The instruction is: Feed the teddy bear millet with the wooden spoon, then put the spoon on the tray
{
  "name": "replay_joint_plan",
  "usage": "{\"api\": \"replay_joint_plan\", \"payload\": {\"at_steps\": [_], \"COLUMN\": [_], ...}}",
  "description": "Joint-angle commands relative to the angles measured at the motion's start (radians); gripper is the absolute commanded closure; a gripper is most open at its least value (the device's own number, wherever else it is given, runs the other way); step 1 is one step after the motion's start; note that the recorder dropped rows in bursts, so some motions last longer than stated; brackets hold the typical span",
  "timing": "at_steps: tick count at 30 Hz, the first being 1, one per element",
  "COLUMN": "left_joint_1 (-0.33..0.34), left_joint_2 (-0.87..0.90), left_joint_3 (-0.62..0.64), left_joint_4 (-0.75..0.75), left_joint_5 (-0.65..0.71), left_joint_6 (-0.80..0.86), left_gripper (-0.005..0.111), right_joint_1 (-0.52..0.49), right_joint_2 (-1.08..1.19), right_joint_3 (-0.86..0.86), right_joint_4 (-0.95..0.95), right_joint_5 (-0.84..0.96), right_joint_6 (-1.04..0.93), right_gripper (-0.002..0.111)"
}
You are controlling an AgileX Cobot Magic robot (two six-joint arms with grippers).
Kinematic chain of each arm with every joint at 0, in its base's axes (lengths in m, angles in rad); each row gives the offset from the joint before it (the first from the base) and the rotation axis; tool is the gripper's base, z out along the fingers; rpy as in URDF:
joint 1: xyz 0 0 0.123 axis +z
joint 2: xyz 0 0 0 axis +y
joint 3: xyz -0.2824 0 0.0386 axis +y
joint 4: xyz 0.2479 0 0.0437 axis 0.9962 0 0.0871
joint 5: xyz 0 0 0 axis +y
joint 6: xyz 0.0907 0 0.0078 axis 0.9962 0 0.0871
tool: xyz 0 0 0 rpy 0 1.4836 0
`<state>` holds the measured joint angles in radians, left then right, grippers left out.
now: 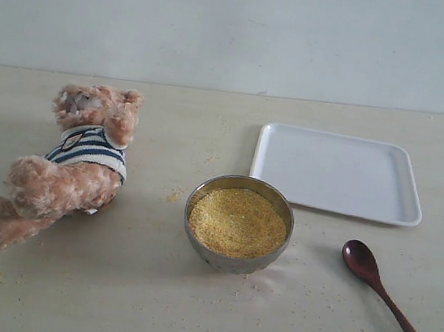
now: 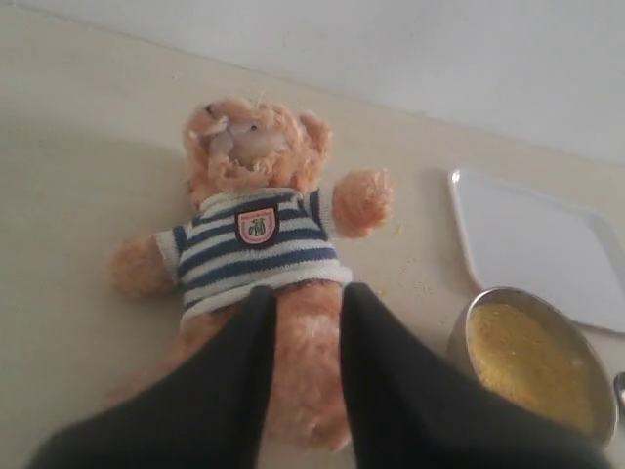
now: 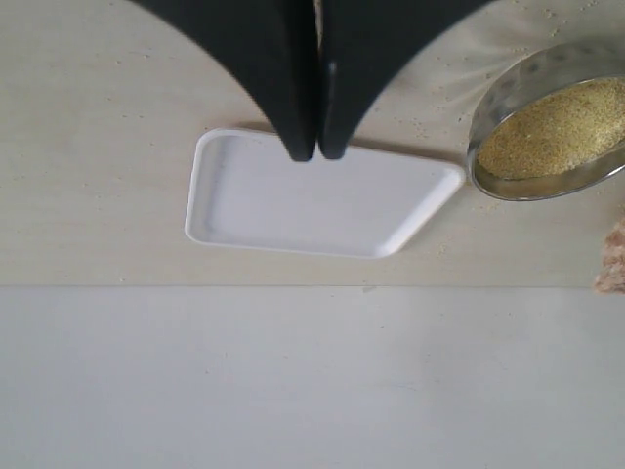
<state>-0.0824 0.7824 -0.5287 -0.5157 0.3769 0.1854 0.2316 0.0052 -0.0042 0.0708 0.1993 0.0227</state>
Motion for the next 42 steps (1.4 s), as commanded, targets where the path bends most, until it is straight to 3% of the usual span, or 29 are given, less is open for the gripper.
{"api": "replay_joint_plan", "payload": {"at_steps": [1,4,9,17,21,24,36,42], "left_joint_1": [-0.008,0.001,0.056,0.246,0.341,0.38,0.374,0.325], "left_joint_2": [0.252,0.417,0.644,0.734,0.785,0.827,0.955,1.01], "left_joint_3": [-0.169,-0.281,-0.423,-0.391,-0.363,-0.344,-0.338,-0.34], "left_joint_4": [-0.011,-0.013,-0.115,-0.629,-0.699,-0.699,-0.787,-0.812], "left_joint_5": [0.025,0.07,0.257,0.43,0.544,0.553,0.509,0.474], "left_joint_6": [0.059,0.047,0.166,0.681,0.781,0.827,0.941,1.02], "left_gripper": [0.05,0.034,0.033,0.033,0.033,0.033,0.033,0.03], "right_joint_1": [-0.003,-0.003,-0.003,-0.003,-0.003,-0.003,-0.003,-0.003], "right_joint_2": [-0.005,-0.005,-0.005,-0.005,-0.005,-0.005,-0.005,-0.005], "right_joint_3": [0.004,0.004,0.004,0.004,0.004,0.004,0.004,0.004], "right_joint_4": [0.002,0.002,0.002,0.002,0.002,0.002,0.002,0.002], "right_joint_5": [-0.009,-0.009,-0.009,-0.009,-0.009,-0.009,-0.009,-0.009], "right_joint_6": [-0.002,-0.002,-0.002,-0.002,-0.002,-0.002,-0.002,-0.002], "right_gripper": [0.108,0.108,0.108,0.108,0.108,0.108,0.108,0.108]}}
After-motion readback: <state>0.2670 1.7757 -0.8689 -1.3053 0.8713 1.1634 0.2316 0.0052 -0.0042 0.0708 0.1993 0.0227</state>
